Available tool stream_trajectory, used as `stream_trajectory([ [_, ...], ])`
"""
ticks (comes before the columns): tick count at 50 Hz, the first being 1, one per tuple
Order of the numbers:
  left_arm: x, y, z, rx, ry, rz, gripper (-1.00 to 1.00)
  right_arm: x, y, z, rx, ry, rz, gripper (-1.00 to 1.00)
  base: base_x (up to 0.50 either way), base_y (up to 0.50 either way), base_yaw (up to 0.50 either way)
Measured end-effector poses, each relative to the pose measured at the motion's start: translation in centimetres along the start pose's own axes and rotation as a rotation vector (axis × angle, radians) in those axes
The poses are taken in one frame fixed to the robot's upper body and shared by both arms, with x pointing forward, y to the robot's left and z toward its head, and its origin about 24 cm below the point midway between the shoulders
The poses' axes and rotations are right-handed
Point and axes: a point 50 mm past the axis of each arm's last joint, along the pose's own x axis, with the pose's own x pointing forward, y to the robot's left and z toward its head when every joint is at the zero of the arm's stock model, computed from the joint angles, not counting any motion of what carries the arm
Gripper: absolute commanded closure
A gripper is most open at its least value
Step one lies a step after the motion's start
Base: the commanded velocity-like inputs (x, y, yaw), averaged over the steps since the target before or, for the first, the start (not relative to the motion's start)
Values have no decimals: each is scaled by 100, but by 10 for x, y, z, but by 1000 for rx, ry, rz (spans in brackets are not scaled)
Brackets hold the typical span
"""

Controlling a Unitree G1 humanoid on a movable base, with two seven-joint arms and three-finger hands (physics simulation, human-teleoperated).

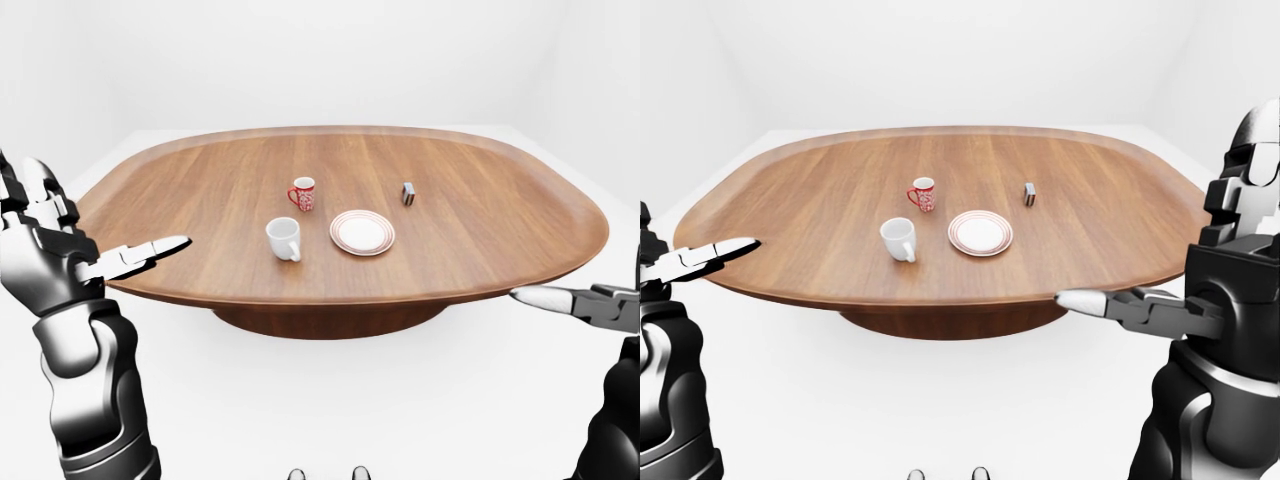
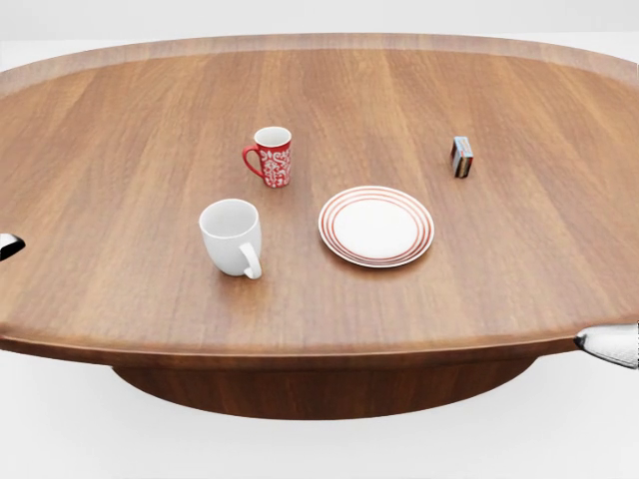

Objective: Put the white mug on the plate.

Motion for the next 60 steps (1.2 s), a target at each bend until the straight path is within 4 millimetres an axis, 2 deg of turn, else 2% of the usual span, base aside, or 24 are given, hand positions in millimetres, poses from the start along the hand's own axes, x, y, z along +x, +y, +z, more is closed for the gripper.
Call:
stream_trajectory([
  [11, 0, 1, 3, -5, -9, 5, -100, -1, 4, 0, -2, 4, 21, -100, 6, 24, 0],
  [34, 0, 0, 5, -13, -18, 3, -100, -2, 9, -4, 13, 22, 44, -100, 49, -15, 0],
  [60, -1, 0, 4, -13, -14, 2, -100, -4, 11, -8, 7, 43, 56, -100, 50, 9, 0],
])
